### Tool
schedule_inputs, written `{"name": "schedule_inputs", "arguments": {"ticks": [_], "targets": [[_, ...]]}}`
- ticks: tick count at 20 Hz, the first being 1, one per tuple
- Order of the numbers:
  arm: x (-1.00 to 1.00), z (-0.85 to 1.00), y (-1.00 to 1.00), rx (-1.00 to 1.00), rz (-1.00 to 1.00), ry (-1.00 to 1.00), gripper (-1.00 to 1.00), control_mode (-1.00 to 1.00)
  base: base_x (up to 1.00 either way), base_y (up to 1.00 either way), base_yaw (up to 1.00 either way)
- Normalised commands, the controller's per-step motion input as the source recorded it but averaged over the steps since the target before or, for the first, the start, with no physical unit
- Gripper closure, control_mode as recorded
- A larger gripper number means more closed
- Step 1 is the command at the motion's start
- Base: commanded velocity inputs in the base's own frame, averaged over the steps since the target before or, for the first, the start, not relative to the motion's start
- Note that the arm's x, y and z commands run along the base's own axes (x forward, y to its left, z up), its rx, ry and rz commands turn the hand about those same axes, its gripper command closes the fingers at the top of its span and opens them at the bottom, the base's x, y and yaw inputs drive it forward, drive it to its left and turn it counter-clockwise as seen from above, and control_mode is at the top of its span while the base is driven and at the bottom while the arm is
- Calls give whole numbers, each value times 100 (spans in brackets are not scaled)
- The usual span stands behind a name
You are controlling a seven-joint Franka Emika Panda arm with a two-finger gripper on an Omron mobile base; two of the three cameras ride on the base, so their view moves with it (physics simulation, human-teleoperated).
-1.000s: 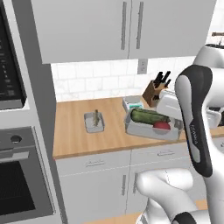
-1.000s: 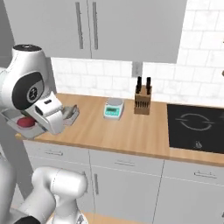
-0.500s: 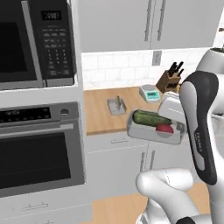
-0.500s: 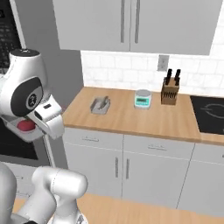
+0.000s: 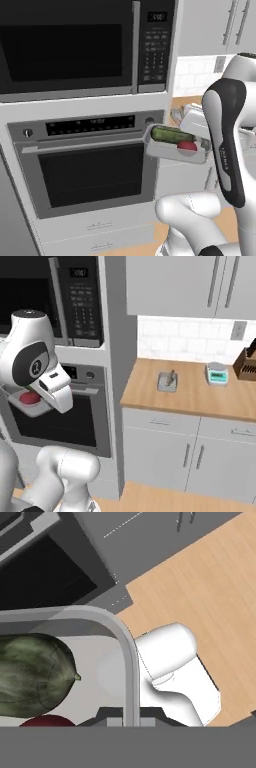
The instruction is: Take the meat container that has the fish and place it on the second highest rack of the freezer. Then take the vegetable container that has the cucumber and tomato and place it on the highest rack of the freezer.
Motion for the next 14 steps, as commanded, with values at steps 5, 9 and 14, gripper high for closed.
{"name": "schedule_inputs", "arguments": {"ticks": [5,9,14], "targets": [[0,0,0,0,0,0,100,100,-9,100,0],[0,0,0,0,0,0,100,100,-7,100,0],[0,0,0,0,0,0,100,100,-27,100,0]]}}
